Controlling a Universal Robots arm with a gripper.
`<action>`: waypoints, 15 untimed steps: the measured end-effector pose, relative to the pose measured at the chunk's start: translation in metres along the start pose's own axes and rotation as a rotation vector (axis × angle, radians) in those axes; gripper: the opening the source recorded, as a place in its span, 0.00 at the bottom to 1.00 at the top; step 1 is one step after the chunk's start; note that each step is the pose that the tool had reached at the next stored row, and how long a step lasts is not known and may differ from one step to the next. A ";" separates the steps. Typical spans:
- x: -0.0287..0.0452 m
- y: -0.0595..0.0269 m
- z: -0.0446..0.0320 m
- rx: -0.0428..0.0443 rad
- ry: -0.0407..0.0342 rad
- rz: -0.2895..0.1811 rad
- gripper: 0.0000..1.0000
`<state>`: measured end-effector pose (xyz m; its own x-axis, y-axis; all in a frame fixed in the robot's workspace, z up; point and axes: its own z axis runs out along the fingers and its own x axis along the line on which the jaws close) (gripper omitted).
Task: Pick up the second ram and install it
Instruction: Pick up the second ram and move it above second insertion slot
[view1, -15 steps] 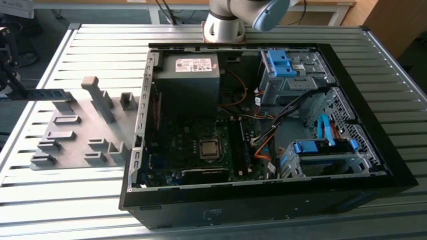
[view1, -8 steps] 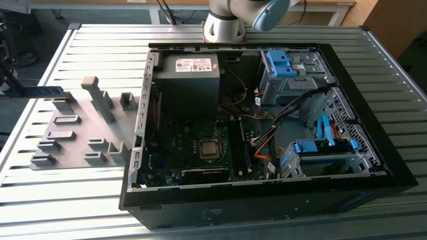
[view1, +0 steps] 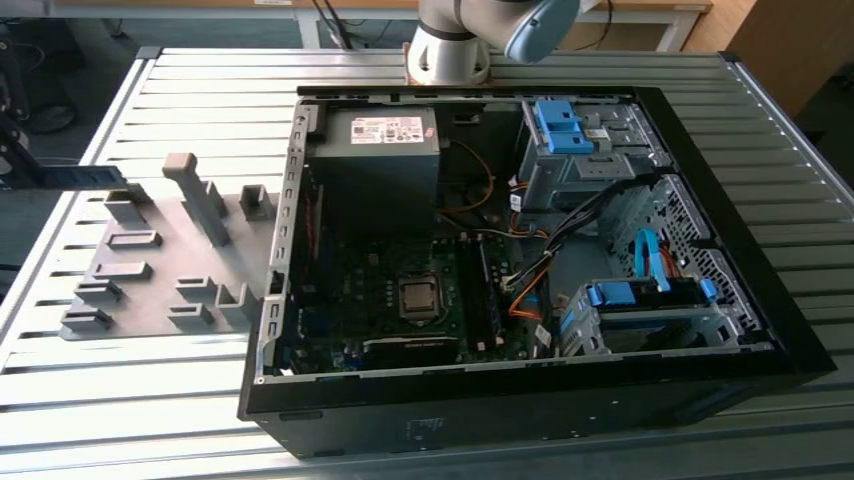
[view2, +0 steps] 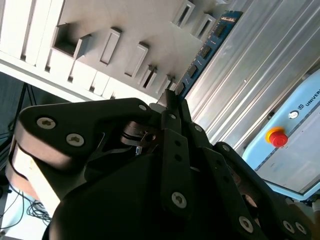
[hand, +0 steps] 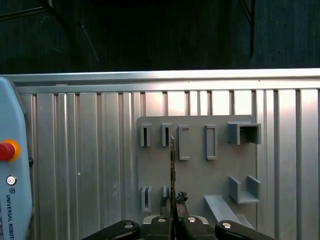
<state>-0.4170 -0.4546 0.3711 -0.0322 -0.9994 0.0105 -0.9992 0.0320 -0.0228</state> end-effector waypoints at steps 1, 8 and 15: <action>0.0000 0.0000 -0.0010 0.0000 0.0000 0.000 0.14; 0.0001 -0.0002 -0.0084 0.0000 0.0000 0.000 0.14; 0.0002 -0.0004 -0.0163 -0.0001 0.0001 0.000 0.14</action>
<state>-0.4170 -0.4546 0.3874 -0.0323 -0.9994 0.0106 -0.9992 0.0320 -0.0227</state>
